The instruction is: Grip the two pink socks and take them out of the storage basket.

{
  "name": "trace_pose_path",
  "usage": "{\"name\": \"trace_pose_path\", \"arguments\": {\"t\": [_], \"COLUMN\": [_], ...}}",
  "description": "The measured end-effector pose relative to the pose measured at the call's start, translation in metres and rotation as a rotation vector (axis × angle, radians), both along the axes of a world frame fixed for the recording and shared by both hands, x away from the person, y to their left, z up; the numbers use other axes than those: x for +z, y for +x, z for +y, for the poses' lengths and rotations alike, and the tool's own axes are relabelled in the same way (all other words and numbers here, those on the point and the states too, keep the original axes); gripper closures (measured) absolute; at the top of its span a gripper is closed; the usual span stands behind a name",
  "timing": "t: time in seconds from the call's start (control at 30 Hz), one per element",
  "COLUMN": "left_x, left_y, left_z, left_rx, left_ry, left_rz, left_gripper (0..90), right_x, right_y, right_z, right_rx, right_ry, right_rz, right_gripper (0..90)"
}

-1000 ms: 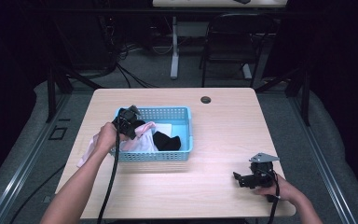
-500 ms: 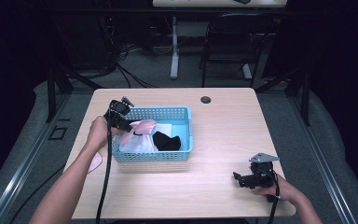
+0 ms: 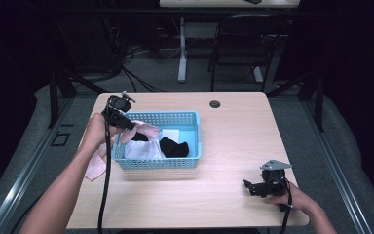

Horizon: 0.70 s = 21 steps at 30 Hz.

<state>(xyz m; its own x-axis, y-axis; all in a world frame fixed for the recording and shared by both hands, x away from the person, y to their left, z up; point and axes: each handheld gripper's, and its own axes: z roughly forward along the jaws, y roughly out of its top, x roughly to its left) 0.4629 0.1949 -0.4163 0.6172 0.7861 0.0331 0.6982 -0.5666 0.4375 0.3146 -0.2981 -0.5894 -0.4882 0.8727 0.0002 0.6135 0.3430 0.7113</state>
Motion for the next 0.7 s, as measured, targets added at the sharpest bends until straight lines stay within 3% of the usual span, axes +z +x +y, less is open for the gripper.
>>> {"name": "trace_pose_path", "arguments": {"t": [0.23, 0.47, 0.7], "left_x": [0.016, 0.043, 0.065], "left_y": [-0.004, -0.011, -0.015], "left_z": [0.001, 0.009, 0.019], "left_rx": [-0.008, -0.01, -0.002], "left_ry": [-0.013, -0.043, -0.039], "left_rz": [-0.024, -0.052, -0.069], "left_gripper": [86.4, 86.3, 86.3], "right_x": [0.0, 0.0, 0.0], "right_y": [0.0, 0.0, 0.0], "right_z": [0.0, 0.0, -0.001], "right_rx": [0.0, 0.0, 0.003], "right_ry": [0.001, 0.0, -0.004], "right_rz": [-0.001, 0.0, 0.005], "right_gripper": [0.0, 0.0, 0.0]}}
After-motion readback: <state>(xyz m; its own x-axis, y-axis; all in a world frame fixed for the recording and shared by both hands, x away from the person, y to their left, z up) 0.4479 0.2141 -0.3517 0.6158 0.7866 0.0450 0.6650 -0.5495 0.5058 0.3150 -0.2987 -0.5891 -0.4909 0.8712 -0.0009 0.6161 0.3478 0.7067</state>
